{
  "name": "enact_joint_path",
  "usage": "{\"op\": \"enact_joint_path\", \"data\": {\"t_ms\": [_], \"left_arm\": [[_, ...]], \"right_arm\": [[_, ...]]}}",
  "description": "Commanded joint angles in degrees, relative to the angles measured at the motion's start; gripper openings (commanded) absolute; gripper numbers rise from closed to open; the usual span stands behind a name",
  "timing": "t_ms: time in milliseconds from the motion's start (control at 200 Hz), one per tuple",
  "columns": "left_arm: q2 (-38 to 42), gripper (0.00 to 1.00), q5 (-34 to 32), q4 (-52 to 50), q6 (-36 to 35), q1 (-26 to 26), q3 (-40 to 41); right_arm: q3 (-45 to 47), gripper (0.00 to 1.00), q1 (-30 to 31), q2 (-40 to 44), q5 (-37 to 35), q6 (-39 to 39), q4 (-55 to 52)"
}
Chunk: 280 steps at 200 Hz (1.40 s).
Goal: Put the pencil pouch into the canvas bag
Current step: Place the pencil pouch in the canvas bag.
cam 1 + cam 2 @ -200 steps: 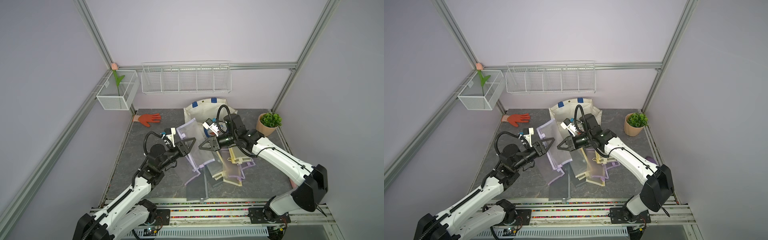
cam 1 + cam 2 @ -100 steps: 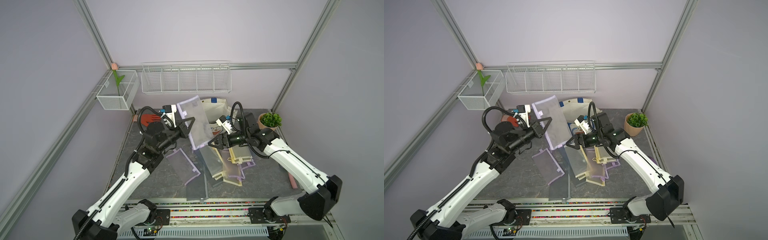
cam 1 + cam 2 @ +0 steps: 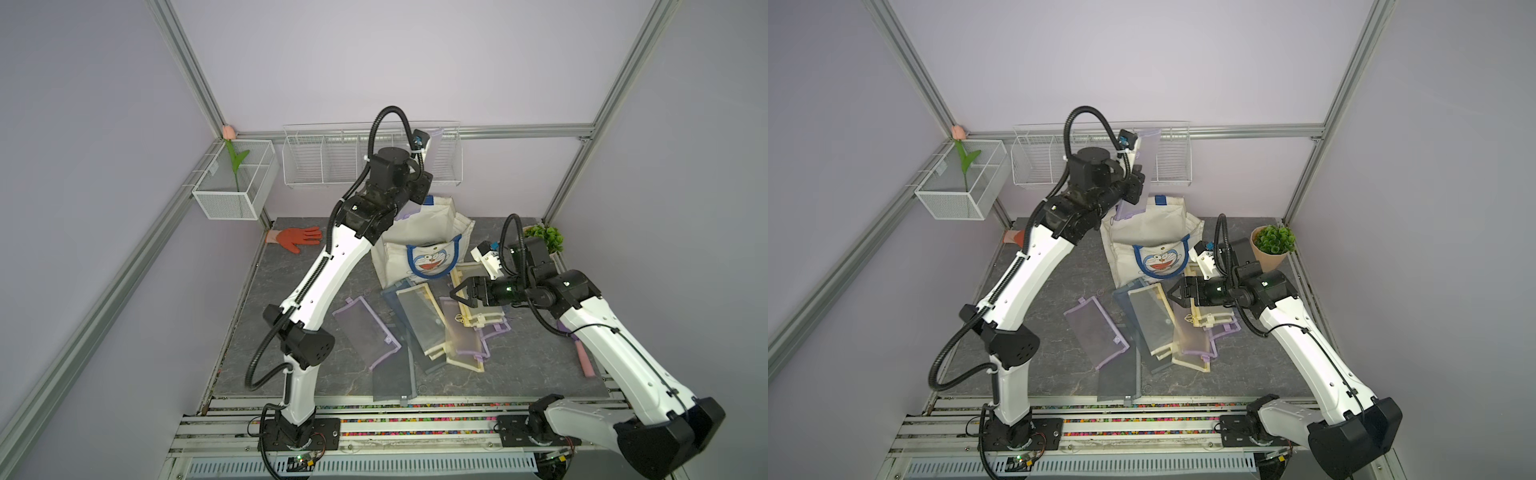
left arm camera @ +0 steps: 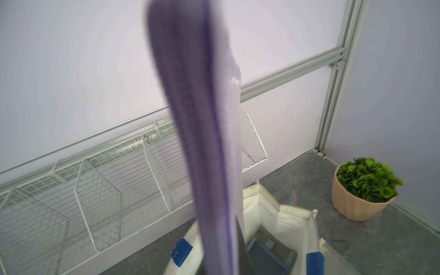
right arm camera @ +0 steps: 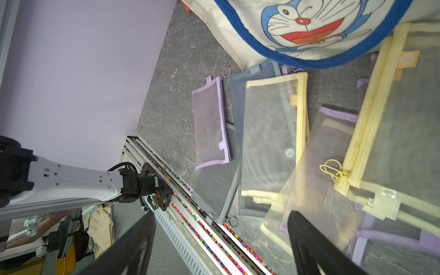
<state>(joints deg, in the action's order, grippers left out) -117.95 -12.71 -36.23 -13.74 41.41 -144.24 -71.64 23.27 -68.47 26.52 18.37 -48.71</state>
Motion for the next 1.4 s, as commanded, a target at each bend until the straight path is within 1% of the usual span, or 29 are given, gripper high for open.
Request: {"op": "enact_joint_path", "data": {"t_ms": [0, 140, 280, 370, 515, 635, 775, 940, 1035, 1145, 1260, 1355, 1395], "left_arm": [[-2.94, 0.0, -4.26, -7.83, -10.06, 0.08, -2.54], [-2.88, 0.0, -4.09, -5.42, -12.42, 0.16, 3.29], [-3.7, 0.0, -4.15, -4.29, -14.68, 0.16, 7.05], [-5.27, 0.0, -5.06, -3.78, -15.58, 0.25, 7.57], [-8.54, 0.0, -5.13, -4.73, -16.32, 0.34, 5.76], [-10.11, 0.0, -5.42, -4.21, -16.58, 0.43, 6.62], [-11.76, 0.0, -6.71, -3.06, -15.71, 0.43, 8.26], [-13.2, 0.0, -7.94, -2.44, -14.15, 1.37, 7.53], [-13.7, 0.09, -7.69, -2.76, -13.52, 1.9, 6.52], [-13.86, 0.22, -7.6, -3.37, -12.67, 2.27, 6.02], [-13.42, 0.29, -7.52, -5.92, -10.95, 2.58, 4.0], [-11.34, 0.37, -6.56, -6.79, -9.44, 3.09, 3.82], [-10.21, 0.39, -6.15, -7.0, -8.74, 3.45, 4.06]], "right_arm": [[0.27, 0.88, -1.18, 1.32, -0.97, -1.51, -1.57], [1.03, 0.88, -2.49, 1.23, -0.21, -0.95, -0.76], [1.41, 0.89, -2.97, 0.62, 0.62, -0.59, -0.07], [1.54, 0.89, -3.19, 0.27, 0.63, -0.56, 0.02], [1.68, 0.89, -3.33, 0.44, 0.59, -0.62, -0.04], [1.5, 0.89, -3.67, 0.75, 0.3, -0.7, -0.07], [1.68, 0.89, -4.06, 0.97, 0.46, -0.7, -0.07], [1.59, 0.89, -4.28, 0.93, 0.63, -0.67, 0.02], [1.59, 0.89, -4.3, 1.03, 0.64, -0.61, 0.01], [1.24, 0.89, -4.41, 1.23, 0.64, -0.48, 0.19], [0.82, 0.89, -4.46, 1.67, 0.24, -0.7, -0.02], [0.45, 0.89, -4.46, 1.67, 0.02, -0.91, -0.25], [0.44, 0.89, -4.45, 1.67, 0.02, -0.86, -0.16]]}}
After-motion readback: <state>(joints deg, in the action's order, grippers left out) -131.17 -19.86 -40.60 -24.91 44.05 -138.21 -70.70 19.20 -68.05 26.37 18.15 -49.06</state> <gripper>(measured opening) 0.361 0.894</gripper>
